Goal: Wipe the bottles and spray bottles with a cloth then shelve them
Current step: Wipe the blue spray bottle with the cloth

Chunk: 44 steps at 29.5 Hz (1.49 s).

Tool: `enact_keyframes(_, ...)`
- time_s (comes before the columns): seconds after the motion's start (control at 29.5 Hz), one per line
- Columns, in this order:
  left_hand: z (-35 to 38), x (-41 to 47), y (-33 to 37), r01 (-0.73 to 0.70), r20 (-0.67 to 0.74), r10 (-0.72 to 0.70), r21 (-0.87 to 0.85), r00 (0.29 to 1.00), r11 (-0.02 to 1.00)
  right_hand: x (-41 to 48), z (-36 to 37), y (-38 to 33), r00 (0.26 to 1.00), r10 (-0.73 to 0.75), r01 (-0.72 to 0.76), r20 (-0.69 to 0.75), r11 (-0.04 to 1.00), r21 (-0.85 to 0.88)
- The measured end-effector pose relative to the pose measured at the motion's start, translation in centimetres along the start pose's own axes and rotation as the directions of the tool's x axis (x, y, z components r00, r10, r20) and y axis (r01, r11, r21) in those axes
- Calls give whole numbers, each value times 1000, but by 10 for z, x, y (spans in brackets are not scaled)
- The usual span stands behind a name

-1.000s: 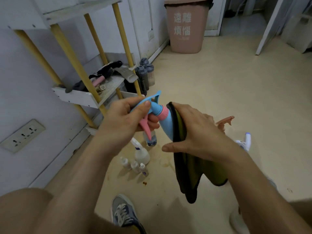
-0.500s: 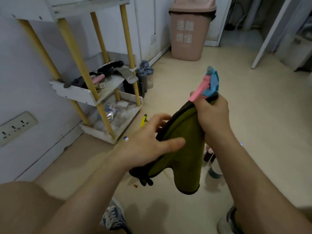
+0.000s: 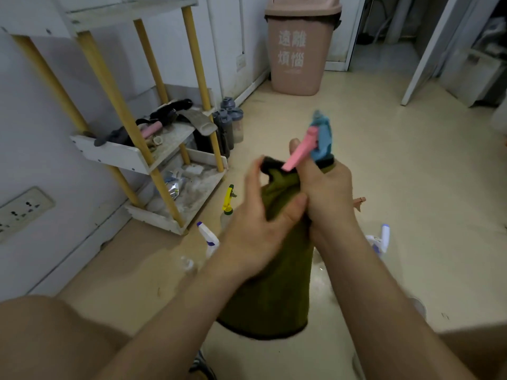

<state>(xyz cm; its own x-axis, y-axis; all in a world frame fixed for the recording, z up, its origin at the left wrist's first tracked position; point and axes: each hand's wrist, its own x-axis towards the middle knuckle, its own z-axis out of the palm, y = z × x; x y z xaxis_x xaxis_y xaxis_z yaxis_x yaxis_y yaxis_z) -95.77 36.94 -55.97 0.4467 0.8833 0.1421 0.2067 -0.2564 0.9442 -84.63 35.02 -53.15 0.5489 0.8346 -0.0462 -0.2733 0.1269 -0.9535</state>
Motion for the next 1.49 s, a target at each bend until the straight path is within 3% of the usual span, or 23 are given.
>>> enact_keyframes(0.07, -6, -1, -11, 57, 167, -69, 73, 984, 996, -4, 4, 3, 999, -37, 38, 15, 993, -108)
enact_keyframes(0.14, -15, -1, -12, 169, 231, -141, -105, 963, 980, -4, -2, 4, 984, 26, 8, 175, 982, -191)
enact_keyframes(0.24, -23, 2, -4, 166, 4, -203, -597, 979, 785, -7, -25, 1, 876, 120, 92, 467, 910, -405)
enact_keyframes(0.27, -23, 4, -1, 144, -54, -248, -686, 967, 713, -13, -30, 1, 859, 162, 60, 485, 910, -410)
enact_keyframes(0.3, -22, 6, 3, 140, -85, -272, -692, 959, 708, -21, -32, 3, 845, 178, 30, 505, 926, -375)
enact_keyframes(0.37, -26, 14, 11, 188, -94, -259, -465, 961, 865, -36, -25, 21, 895, 81, 70, 439, 946, -317)
enact_keyframes(0.44, -26, 19, 14, 229, -57, -259, -308, 964, 923, -40, -16, 49, 948, -109, 261, 297, 802, -538)
enact_keyframes(0.51, -22, 17, 7, 265, -74, -311, -358, 948, 895, -41, -8, 61, 938, -240, 345, 249, 601, -721)
enact_keyframes(0.58, -11, 9, -2, 273, -38, -322, -441, 946, 855, -34, -10, 63, 928, -292, 358, 230, 537, -764)
enact_keyframes(0.61, -7, 4, -8, 281, -14, -324, -466, 946, 839, -31, -13, 62, 925, -301, 367, 231, 558, -744)
enact_keyframes(0.68, -1, -3, -15, 290, 6, -341, -538, 940, 791, -27, -19, 59, 931, -252, 364, 265, 705, -609)
enact_keyframes(0.78, -8, -3, -18, 261, -3, -323, -581, 946, 770, -24, -28, 49, 923, -14, 85, 385, 982, -169)
enact_keyframes(0.85, -14, -1, -20, 232, 0, -272, -519, 962, 823, -24, -34, 32, 899, 135, -120, 417, 991, -63)
enact_keyframes(0.91, -20, 1, -20, 233, 30, -243, -427, 969, 874, -21, -39, 8, 922, 131, 15, 364, 928, -371)
enact_keyframes(0.98, -26, 3, -18, 235, 51, -230, -289, 972, 928, -15, -40, -11, 959, -41, 220, 282, 735, -642)
enact_keyframes(1.02, -29, 3, -16, 215, 68, -206, -181, 976, 960, -11, -39, -19, 949, -78, 264, 304, 724, -637)
enact_keyframes(1.08, -31, 4, -9, 152, 124, -153, 19, 980, 988, -6, -31, -23, 916, -54, 263, 398, 829, -493)
enact_keyframes(1.29, -41, 1, 6, 79, 236, -95, 75, 967, 994, 5, -35, -18, 950, -211, 283, 231, 894, -347)
enact_keyframes(1.36, -41, 1, -3, 150, 121, -167, 144, 978, 978, 11, -45, -26, 964, -239, 263, 116, 919, -293)
enact_keyframes(1.42, -39, 4, -16, 317, -28, -318, 219, 948, 923, 15, -53, -37, 961, -275, 272, 11, 943, -193)
enact_keyframes(1.49, -34, 8, -19, 411, -62, -410, 252, 910, 876, 16, -57, -43, 962, -274, 269, -15, 953, -141)
